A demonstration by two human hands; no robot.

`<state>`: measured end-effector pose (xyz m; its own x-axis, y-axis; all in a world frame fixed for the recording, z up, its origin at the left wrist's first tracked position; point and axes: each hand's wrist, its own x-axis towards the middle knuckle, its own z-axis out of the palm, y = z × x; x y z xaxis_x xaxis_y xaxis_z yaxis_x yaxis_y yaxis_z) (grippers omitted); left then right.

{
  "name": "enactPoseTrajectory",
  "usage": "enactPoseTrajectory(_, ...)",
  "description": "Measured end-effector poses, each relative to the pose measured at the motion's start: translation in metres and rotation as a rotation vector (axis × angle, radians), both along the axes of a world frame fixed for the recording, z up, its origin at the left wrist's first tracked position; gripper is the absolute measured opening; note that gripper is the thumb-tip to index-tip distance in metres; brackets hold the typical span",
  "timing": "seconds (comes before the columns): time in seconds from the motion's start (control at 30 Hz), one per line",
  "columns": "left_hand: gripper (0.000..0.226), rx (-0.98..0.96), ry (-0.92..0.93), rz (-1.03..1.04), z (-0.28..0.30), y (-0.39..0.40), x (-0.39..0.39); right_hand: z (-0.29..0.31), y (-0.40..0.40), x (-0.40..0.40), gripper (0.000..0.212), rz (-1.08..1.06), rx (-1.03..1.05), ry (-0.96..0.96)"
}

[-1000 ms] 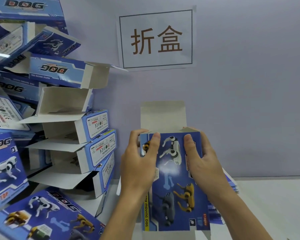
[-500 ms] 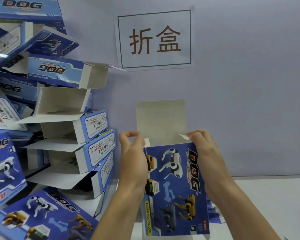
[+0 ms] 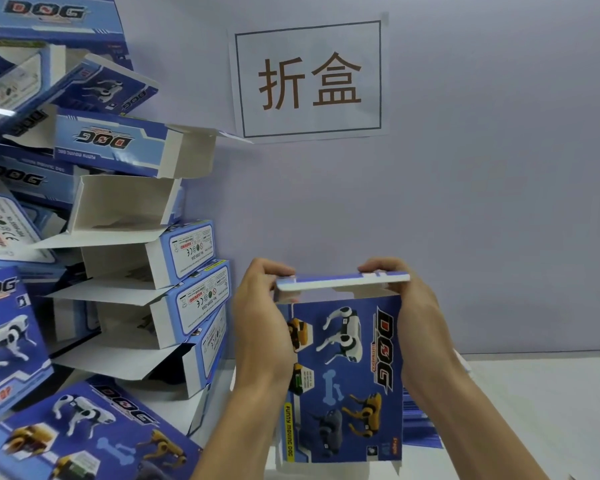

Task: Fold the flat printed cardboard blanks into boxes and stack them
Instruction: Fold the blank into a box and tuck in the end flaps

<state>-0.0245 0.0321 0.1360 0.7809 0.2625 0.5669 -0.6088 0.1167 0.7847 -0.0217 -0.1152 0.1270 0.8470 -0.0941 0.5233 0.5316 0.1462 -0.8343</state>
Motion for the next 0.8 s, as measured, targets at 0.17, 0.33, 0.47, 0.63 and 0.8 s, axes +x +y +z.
enactPoseTrajectory(0.17,0.051,0.031,-0.006,-0.133,-0.004,0.002,-0.001,-0.003,-0.003,-0.008,0.046,0.188,0.024,-0.004)
enactPoseTrajectory(0.33,0.020,0.151,-0.027,-0.203,-0.003,0.004,0.002,0.000,-0.006,-0.006,0.028,0.085,-0.051,-0.051)
enactPoseTrajectory(0.47,0.027,0.115,-0.069,-0.139,0.000,-0.004,-0.005,0.001,-0.002,-0.007,0.036,-0.007,-0.021,-0.103)
enactPoseTrajectory(0.63,0.033,0.056,-0.071,-0.099,0.003,-0.007,-0.009,0.002,0.000,-0.007,0.038,-0.017,-0.003,-0.111)
enactPoseTrajectory(0.8,0.036,0.093,-0.081,-0.113,0.004,-0.004,-0.008,0.002,-0.005,-0.009,0.040,0.046,0.019,-0.075)
